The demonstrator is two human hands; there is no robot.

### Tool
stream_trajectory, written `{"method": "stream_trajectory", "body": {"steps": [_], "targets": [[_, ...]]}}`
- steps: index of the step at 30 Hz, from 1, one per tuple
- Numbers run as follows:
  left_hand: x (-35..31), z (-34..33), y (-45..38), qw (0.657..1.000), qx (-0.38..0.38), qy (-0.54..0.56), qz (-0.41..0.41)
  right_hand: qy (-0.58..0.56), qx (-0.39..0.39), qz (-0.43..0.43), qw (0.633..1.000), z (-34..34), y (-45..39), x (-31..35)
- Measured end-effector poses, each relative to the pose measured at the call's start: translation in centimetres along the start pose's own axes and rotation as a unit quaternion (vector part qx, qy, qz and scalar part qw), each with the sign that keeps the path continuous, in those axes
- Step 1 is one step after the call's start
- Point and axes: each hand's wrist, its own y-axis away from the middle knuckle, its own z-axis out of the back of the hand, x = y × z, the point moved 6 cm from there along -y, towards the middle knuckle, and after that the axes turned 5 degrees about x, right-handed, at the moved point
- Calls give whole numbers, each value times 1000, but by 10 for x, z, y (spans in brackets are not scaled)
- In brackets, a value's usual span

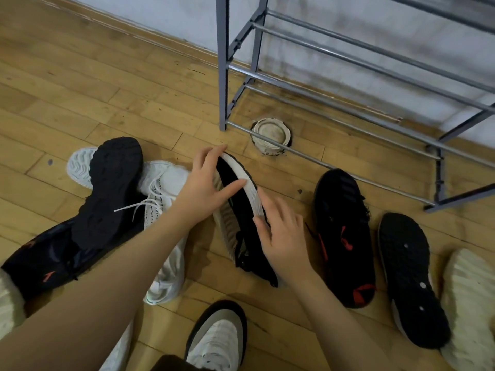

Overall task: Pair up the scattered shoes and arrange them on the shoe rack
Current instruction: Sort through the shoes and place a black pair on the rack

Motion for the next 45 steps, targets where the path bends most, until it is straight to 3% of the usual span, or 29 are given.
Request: {"method": "stream_trajectory", "body": {"steps": [4,9,13,16,24,31,41,45], "targets": [[-9,-16,-24,998,43,-49,-25,97,-57,14,994,13,-4,-12],[7,-75,-15,981,153,-87,86,74,-50,-61,994,25,-4,-54],[7,-98,19,969,112,-206,76,102,43,-56,992,11,10,-66],[8,-112,22,958,137,-242,67,109,65,-98,987,-2,26,-75],[2,-124,16,955,132,-266,12,140,74,-122,980,-11,28,-75],[-22,-114,18,961,101,-237,-98,76,-5,-141,987,-2,52,-61],[4,-105,41,930,166,-328,-27,144,83,-174,971,-12,54,-54],[4,-84,41,927,162,-336,-39,144,44,-166,975,-2,46,-43]]}}
